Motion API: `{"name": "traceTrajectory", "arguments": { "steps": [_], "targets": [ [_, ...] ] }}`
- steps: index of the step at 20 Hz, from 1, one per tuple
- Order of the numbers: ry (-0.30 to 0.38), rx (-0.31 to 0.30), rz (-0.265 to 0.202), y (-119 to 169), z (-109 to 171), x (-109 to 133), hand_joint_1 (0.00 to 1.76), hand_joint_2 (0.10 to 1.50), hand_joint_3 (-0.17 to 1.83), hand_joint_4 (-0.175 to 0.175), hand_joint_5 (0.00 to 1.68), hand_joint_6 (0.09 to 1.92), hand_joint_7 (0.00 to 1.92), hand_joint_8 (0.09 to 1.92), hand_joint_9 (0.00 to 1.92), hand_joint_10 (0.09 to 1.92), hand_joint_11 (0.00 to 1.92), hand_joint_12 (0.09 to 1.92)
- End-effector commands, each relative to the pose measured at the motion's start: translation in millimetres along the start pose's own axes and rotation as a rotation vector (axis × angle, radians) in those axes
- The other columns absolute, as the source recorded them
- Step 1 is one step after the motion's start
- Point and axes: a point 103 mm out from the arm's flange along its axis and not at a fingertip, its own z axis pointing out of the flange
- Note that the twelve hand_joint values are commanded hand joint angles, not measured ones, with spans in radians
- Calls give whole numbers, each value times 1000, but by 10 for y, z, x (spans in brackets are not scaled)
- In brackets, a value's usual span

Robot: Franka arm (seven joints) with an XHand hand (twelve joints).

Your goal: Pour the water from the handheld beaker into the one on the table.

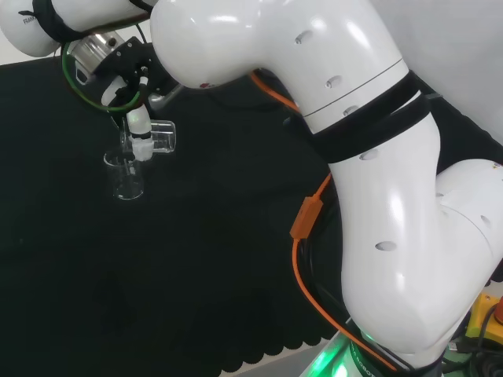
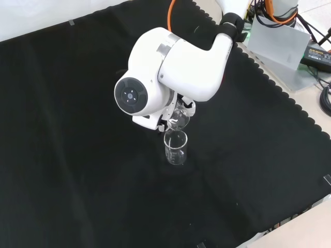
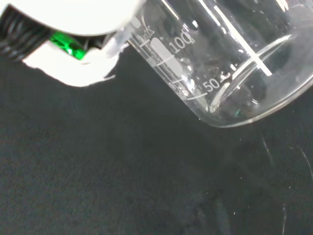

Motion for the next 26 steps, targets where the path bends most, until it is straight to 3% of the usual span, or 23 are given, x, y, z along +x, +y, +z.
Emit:
{"name": "traceTrajectory", "arguments": {
  "steps": [1, 11, 13, 26],
  "targets": [
    [-16, 22, 15, -11, -41, 22, 1298, 548, 954, -175, 1150, 1006, 1214, 973, 1393, 865, 1197, 861],
    [-34, 41, 27, -17, -63, 39, 1298, 550, 953, -175, 1147, 1011, 1211, 978, 1391, 868, 1196, 861],
    [-35, 60, 48, -12, -59, 45, 1298, 551, 953, -175, 1146, 1011, 1210, 978, 1390, 869, 1196, 861],
    [-64, 64, 46, 27, -51, 24, 1298, 552, 953, -175, 1144, 1015, 1208, 983, 1388, 872, 1196, 861]
  ]
}}
